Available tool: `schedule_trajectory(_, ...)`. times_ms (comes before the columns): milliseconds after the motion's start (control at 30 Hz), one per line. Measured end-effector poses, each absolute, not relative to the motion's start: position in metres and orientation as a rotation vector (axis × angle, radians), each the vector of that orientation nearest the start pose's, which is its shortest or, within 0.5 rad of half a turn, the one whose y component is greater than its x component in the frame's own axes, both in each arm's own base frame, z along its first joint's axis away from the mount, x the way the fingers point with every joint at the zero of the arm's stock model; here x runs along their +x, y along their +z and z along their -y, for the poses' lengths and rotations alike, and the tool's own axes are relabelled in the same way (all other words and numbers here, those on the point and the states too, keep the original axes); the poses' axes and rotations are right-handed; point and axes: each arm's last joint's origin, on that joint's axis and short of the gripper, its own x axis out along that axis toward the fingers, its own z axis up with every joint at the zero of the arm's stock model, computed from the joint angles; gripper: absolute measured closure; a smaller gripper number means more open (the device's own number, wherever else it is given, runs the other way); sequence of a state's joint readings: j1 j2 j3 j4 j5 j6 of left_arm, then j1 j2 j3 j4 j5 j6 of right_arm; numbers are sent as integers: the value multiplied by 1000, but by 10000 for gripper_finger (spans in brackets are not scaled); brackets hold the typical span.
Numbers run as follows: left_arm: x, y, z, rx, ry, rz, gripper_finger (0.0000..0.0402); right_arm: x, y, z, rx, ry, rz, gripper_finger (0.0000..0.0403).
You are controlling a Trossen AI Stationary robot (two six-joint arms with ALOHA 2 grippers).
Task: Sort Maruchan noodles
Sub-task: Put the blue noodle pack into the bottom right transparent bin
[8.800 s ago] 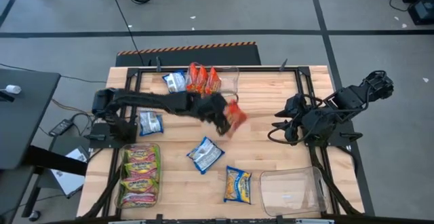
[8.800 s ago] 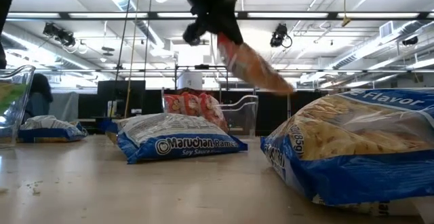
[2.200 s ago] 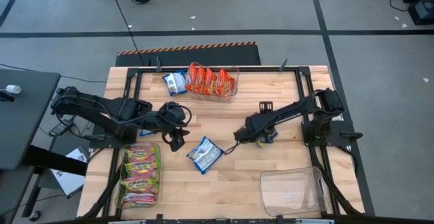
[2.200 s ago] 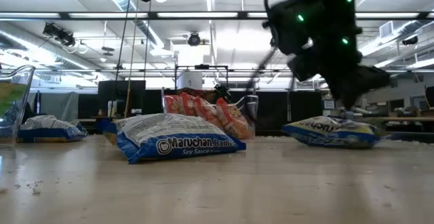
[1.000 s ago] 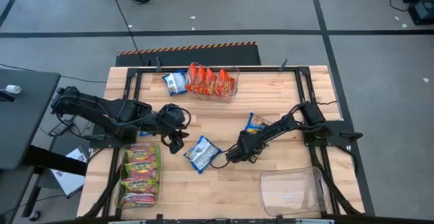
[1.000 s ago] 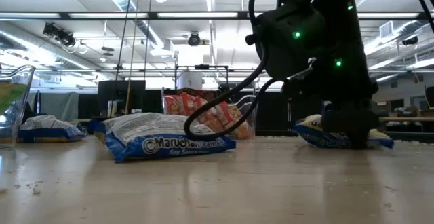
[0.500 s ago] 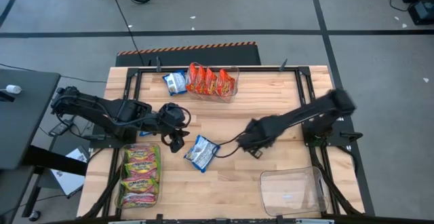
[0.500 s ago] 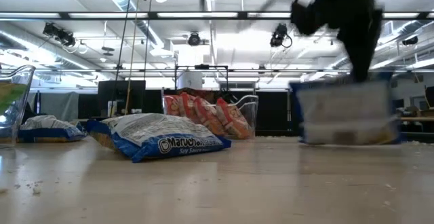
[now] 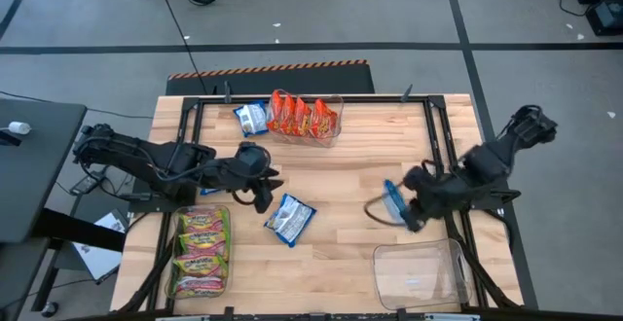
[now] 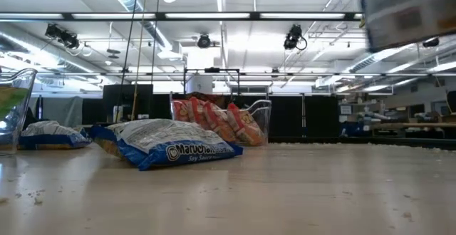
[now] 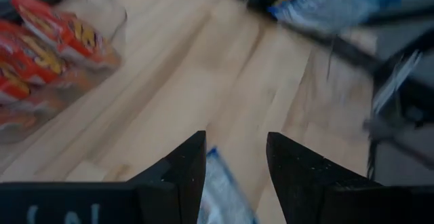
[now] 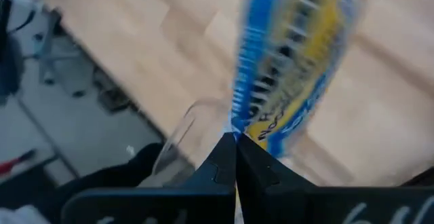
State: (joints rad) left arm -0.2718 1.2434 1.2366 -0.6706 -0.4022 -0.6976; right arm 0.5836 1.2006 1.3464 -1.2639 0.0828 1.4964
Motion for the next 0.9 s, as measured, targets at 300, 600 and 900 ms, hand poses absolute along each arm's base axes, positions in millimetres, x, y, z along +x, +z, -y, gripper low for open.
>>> schedule_trajectory(300,259,370,61,-587,358,-317,241,152,344,-177,929,-293,-1187,401)
schedule_trajectory(600,266,376,82,-630,256,-239,241,165,289,-238,681,-345,-1187,401)
schedule_trajectory(900,265,369,94,-653,228,-298,241,197,238,-275,517,-241,-1180,400)
